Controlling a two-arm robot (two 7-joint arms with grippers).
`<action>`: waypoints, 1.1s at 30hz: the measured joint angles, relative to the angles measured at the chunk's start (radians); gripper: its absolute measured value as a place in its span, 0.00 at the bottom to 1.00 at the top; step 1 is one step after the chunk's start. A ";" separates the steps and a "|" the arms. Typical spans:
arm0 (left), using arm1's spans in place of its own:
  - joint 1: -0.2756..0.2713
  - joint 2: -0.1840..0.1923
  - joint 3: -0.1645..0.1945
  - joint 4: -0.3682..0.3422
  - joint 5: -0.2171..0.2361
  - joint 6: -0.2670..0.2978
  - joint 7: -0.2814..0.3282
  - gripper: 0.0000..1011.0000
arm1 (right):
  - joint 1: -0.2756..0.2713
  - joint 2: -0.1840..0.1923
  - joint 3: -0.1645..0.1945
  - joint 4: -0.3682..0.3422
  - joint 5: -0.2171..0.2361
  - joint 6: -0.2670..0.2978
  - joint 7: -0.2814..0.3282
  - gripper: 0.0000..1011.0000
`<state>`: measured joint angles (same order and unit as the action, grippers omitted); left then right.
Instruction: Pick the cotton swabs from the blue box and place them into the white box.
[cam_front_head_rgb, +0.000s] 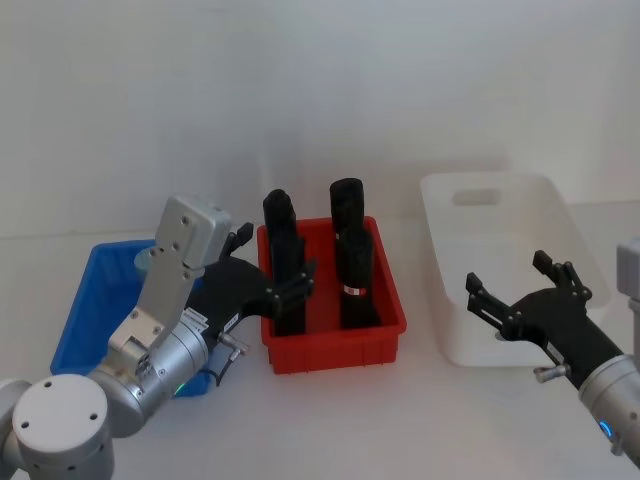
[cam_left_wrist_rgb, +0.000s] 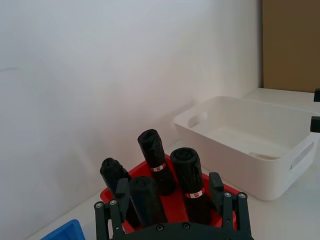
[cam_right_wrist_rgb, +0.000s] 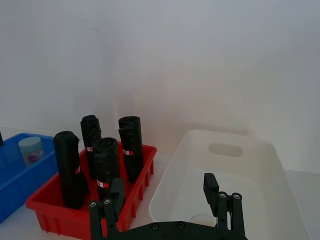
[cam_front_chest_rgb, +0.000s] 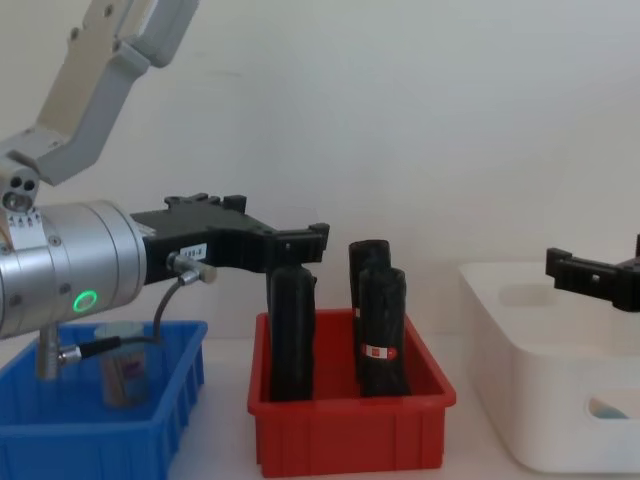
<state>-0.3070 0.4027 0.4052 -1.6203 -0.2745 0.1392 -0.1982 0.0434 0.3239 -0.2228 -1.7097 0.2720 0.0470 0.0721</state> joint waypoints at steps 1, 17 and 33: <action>0.004 -0.001 0.003 0.000 0.004 -0.007 0.010 0.99 | -0.007 0.002 0.000 -0.007 0.002 -0.002 -0.001 0.99; 0.068 -0.020 0.047 -0.006 0.072 -0.121 0.180 0.99 | -0.058 0.014 -0.004 -0.057 0.016 -0.013 -0.006 0.99; 0.070 -0.021 0.049 -0.007 0.075 -0.126 0.187 0.99 | -0.057 0.013 -0.003 -0.056 0.013 -0.014 -0.002 0.99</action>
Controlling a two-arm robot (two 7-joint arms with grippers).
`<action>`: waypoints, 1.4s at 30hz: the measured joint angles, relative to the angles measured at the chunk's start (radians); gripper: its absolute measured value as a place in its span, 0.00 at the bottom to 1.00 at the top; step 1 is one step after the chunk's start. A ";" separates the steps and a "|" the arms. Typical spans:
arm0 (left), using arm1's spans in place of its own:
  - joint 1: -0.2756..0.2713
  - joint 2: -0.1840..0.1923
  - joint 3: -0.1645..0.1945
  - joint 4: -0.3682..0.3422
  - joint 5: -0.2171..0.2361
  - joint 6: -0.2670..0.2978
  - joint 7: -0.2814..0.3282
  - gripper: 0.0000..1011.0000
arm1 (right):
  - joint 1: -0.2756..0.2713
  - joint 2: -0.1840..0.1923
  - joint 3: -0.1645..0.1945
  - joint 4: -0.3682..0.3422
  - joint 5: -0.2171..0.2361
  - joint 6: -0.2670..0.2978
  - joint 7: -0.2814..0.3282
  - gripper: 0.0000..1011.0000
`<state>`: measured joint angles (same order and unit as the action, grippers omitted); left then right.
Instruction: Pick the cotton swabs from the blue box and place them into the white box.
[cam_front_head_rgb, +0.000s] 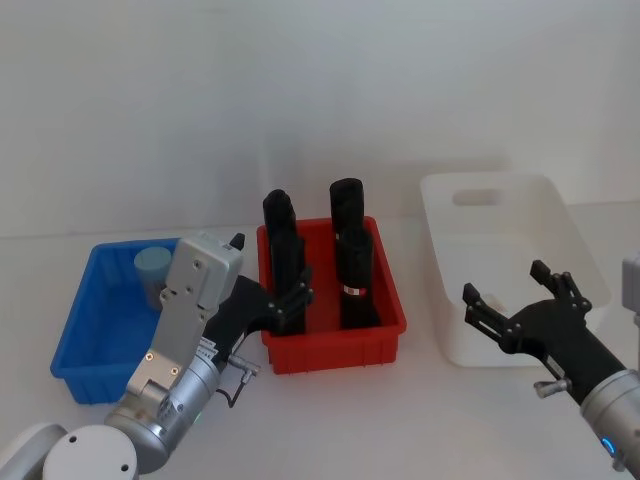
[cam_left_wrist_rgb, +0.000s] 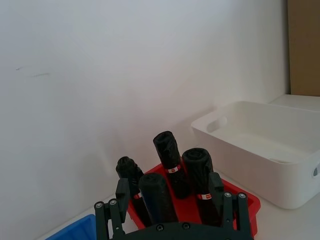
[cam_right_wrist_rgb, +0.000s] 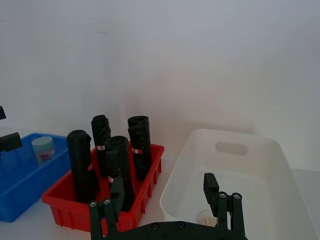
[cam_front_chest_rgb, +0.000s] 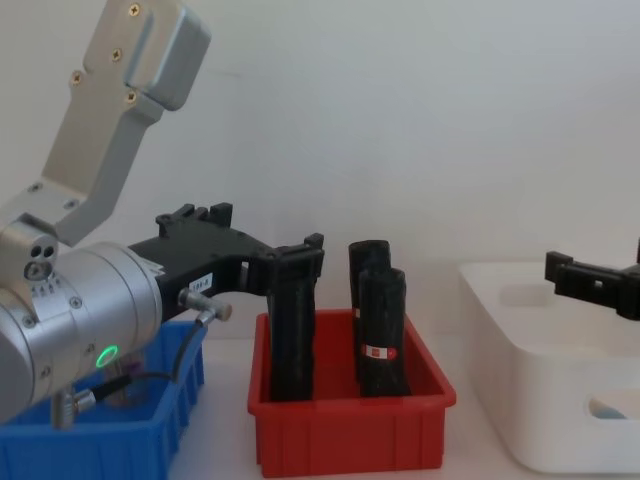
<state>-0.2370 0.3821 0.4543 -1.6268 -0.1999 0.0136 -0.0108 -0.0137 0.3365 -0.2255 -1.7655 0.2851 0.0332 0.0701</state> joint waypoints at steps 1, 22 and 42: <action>0.000 0.000 0.000 0.000 0.000 0.000 0.000 0.99 | 0.001 0.000 0.000 0.001 -0.001 0.000 0.001 0.99; 0.000 0.000 0.000 0.001 -0.001 0.000 0.000 0.99 | 0.120 -0.055 -0.018 0.164 -0.091 -0.017 0.106 0.99; 0.000 0.000 0.000 0.001 0.000 0.000 0.000 0.99 | 0.366 -0.165 -0.048 0.518 -0.141 -0.081 0.283 0.99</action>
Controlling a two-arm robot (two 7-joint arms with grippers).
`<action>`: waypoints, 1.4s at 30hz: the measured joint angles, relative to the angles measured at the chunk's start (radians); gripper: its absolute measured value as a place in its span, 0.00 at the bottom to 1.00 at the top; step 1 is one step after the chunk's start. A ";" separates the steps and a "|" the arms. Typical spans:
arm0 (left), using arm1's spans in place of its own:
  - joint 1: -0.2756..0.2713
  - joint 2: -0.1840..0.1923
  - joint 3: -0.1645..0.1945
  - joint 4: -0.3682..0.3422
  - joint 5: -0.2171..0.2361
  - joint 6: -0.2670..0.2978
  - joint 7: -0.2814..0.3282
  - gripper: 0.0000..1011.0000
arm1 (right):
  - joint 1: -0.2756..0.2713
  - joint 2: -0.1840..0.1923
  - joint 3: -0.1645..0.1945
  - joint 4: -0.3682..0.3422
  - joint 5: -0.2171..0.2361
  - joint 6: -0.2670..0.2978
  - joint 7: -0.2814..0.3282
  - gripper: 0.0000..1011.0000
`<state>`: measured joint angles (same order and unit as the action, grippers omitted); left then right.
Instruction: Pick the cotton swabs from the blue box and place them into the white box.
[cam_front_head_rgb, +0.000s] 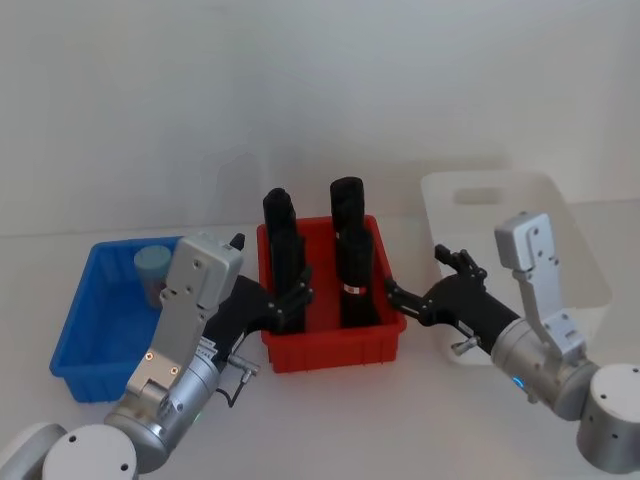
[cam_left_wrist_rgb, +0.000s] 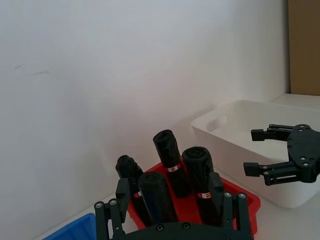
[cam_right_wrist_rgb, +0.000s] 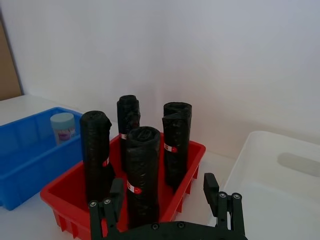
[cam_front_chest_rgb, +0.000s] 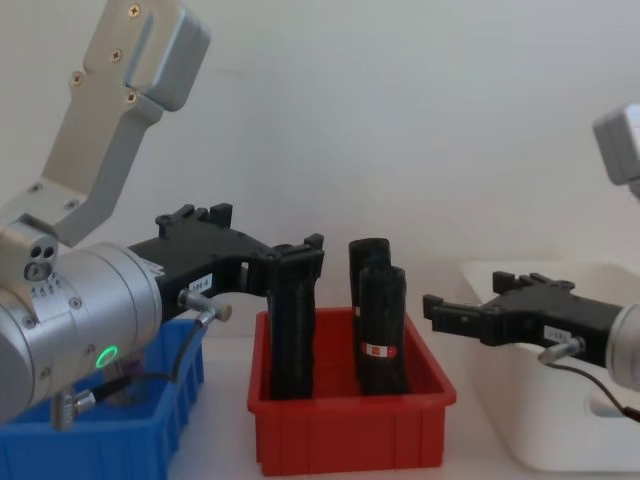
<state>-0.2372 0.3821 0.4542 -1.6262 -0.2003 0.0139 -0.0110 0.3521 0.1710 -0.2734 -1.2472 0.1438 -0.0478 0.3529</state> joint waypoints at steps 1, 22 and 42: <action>0.000 0.000 0.000 0.000 0.000 0.000 0.000 0.99 | 0.000 0.000 0.000 0.000 0.000 0.000 0.000 0.99; 0.000 0.000 0.000 0.000 0.000 0.000 0.000 0.99 | 0.270 -0.126 -0.047 0.445 -0.057 -0.125 0.085 0.99; 0.000 0.000 0.000 0.000 0.000 0.000 0.000 0.99 | 0.442 -0.199 -0.061 0.764 -0.061 -0.245 0.116 0.58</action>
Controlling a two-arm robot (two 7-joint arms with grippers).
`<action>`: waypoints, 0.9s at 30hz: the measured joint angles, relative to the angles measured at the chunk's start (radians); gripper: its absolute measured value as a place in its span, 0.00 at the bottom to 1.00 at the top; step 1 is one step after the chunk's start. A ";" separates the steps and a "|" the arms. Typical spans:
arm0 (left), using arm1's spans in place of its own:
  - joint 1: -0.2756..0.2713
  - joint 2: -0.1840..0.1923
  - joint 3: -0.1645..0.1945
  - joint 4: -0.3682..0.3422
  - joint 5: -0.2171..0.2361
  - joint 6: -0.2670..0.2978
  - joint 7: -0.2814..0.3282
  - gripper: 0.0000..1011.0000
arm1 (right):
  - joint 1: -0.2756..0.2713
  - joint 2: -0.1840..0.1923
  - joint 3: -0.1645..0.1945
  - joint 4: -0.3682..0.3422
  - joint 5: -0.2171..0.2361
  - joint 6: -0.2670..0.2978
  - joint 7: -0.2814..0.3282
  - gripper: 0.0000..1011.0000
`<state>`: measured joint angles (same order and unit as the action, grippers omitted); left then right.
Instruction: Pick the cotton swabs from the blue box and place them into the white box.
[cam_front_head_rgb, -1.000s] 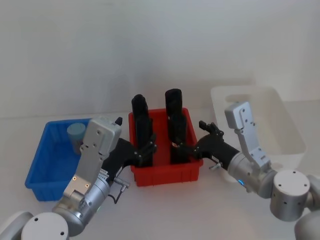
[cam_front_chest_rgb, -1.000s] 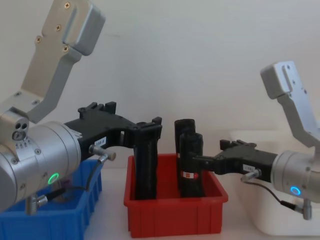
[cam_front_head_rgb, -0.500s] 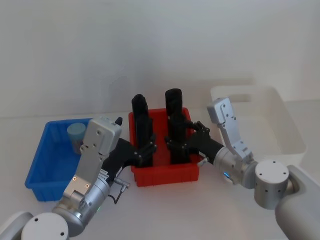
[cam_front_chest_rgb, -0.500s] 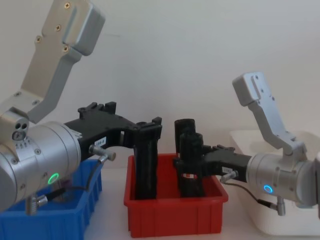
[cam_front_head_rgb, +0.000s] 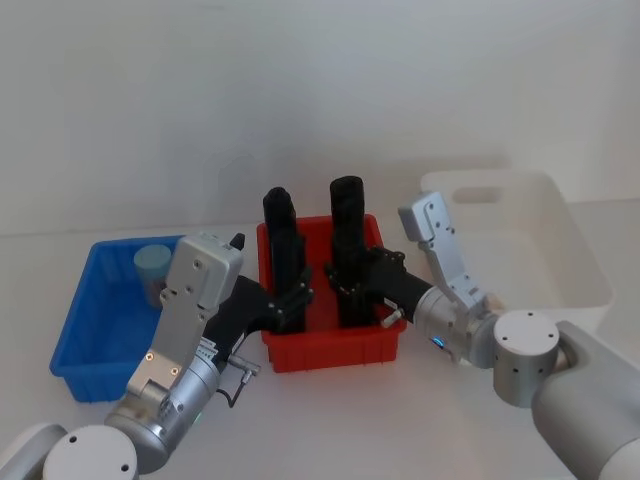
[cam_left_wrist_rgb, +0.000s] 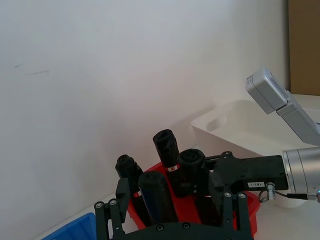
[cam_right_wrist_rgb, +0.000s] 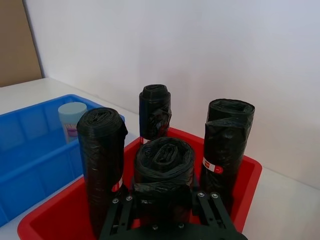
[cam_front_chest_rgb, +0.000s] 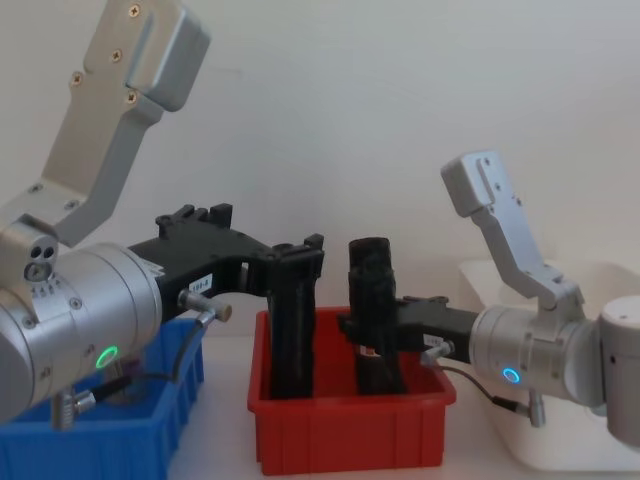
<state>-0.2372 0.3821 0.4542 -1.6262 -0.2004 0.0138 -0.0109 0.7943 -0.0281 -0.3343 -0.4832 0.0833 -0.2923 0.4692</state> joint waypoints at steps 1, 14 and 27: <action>0.000 0.000 0.000 0.000 0.000 0.000 0.000 0.99 | 0.006 -0.003 0.000 0.011 0.001 -0.006 0.001 0.53; 0.000 0.000 0.000 0.000 0.000 0.000 0.000 0.99 | -0.051 0.019 0.015 -0.130 0.031 0.014 -0.009 0.41; 0.000 0.000 0.000 0.000 0.000 0.000 0.000 0.99 | -0.194 0.082 0.049 -0.455 0.077 0.075 -0.071 0.35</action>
<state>-0.2372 0.3821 0.4542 -1.6262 -0.2003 0.0138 -0.0109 0.5999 0.0539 -0.2856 -0.9386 0.1603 -0.2170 0.3982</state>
